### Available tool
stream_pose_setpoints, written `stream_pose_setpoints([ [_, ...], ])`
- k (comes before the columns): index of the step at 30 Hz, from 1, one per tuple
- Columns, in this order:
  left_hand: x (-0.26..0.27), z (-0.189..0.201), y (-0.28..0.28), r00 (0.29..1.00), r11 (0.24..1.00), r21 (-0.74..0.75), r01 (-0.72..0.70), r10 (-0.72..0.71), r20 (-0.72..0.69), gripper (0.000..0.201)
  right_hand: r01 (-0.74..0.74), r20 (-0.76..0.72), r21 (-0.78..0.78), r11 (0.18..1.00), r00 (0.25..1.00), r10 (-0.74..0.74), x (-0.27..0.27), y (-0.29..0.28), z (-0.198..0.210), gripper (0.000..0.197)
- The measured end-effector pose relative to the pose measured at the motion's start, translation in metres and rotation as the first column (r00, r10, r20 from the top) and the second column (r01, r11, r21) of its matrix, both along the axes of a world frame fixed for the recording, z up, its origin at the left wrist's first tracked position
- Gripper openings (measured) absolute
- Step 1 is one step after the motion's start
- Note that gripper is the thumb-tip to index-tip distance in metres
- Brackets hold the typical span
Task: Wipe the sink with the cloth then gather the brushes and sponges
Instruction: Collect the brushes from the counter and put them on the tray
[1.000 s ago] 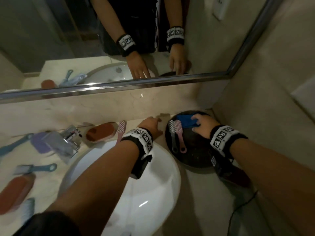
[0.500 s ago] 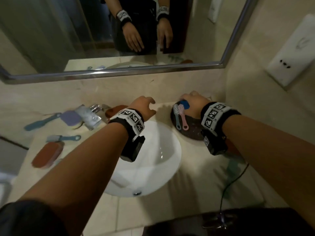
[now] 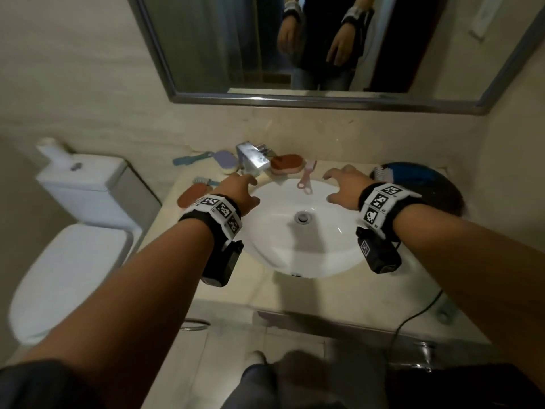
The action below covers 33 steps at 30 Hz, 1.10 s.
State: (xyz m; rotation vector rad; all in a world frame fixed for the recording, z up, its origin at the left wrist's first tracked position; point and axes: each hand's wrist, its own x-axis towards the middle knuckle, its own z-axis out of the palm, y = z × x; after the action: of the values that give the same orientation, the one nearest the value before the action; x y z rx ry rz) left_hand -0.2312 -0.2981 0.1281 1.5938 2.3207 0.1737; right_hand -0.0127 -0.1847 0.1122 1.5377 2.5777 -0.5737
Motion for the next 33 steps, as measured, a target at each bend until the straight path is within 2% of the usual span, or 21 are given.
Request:
stream_pose_setpoints([
  [7,-0.085,0.01,-0.043,0.989,0.99,0.025,-0.137,0.136,0.052,0.044,-0.105,-0.009,0.037,0.994,0.994,0.106,-0.098,-0.017,0.024,0.058],
  [12,-0.173,-0.004,-0.067,0.975,0.978,-0.013,-0.21,0.21,0.067,0.048,-0.172,0.054,0.079,0.982,0.984,0.168,-0.187,-0.019,0.014,0.06],
  [18,-0.267,-0.031,-0.061,0.977,0.979,-0.088,-0.186,0.194,0.085,0.053,-0.184,0.084,-0.004,0.983,0.979,0.184,-0.296,-0.021,-0.013,0.054],
  [24,-0.298,-0.063,-0.044,0.978,0.986,-0.133,-0.103,0.124,0.167,0.051,-0.116,0.12,-0.099,0.988,0.985,0.128,-0.335,-0.023,-0.047,0.055],
  [33,-0.264,-0.121,-0.019,0.95,0.981,-0.194,0.022,0.04,0.311,0.051,-0.008,0.151,-0.186,0.982,0.988,0.036,-0.328,0.001,-0.086,0.054],
])
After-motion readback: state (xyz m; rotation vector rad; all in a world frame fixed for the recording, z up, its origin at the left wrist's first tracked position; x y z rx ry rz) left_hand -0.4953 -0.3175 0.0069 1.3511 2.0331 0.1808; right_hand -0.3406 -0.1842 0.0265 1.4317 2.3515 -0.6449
